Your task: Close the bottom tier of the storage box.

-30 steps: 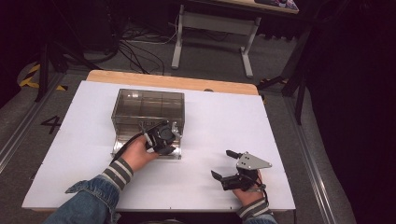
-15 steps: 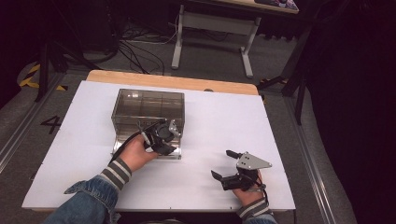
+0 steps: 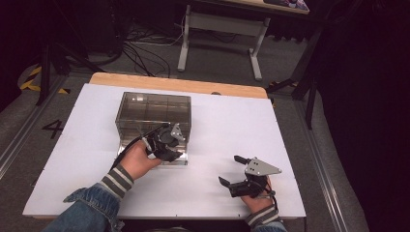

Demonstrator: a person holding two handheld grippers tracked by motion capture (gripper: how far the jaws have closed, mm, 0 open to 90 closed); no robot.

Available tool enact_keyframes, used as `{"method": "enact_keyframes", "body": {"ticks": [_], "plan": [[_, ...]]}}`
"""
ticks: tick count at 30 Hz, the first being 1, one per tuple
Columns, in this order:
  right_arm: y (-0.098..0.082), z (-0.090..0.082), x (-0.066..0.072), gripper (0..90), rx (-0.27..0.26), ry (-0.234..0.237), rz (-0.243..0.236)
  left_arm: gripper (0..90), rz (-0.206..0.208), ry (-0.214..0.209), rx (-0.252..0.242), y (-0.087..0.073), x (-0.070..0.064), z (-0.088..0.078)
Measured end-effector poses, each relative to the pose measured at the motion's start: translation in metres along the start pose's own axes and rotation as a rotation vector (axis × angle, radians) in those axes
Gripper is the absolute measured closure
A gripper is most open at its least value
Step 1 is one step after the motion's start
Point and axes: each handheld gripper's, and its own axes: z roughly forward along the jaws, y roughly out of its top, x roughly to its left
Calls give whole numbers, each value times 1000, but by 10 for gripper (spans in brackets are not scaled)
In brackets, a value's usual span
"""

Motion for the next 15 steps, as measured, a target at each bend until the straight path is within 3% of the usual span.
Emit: {"method": "enact_keyframes", "body": {"ticks": [15], "plan": [[0,0,0,49,1,1,-3,597,11,-10,-16,-4,-7,-16]]}}
